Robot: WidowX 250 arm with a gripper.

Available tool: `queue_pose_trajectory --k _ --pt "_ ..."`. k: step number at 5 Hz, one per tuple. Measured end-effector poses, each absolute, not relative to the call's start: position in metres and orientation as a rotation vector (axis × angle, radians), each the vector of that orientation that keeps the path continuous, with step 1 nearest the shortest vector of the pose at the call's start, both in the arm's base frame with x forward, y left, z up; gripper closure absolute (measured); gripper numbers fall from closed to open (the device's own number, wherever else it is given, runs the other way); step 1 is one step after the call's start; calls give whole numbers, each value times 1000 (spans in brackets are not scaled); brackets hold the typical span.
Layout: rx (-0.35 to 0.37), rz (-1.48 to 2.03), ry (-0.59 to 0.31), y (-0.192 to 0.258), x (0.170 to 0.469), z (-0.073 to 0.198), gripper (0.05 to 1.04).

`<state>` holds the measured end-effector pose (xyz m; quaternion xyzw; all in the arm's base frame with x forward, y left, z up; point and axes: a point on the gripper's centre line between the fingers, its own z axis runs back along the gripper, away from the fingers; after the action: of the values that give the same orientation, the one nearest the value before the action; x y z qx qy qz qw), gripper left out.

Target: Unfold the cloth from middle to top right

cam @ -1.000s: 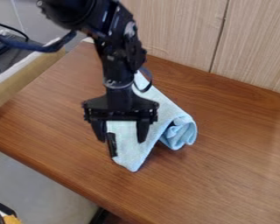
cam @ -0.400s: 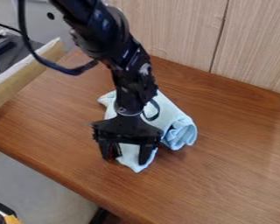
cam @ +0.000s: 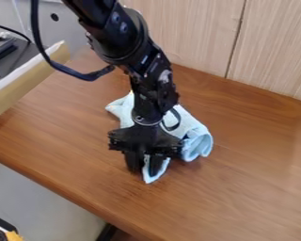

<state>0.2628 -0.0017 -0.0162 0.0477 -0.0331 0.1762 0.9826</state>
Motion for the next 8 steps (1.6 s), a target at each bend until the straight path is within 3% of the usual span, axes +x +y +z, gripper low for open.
queue_pose_trajectory --k 1,2,4,6,8 --pt "92 390 -68 4 257 -14 872" --pt "79 444 -68 15 252 -8 988" --pt "82 484 -138 22 251 34 1019" --pt "15 444 -254 1 291 80 1020" --pt "-71 283 -255 -50 349 70 1020"
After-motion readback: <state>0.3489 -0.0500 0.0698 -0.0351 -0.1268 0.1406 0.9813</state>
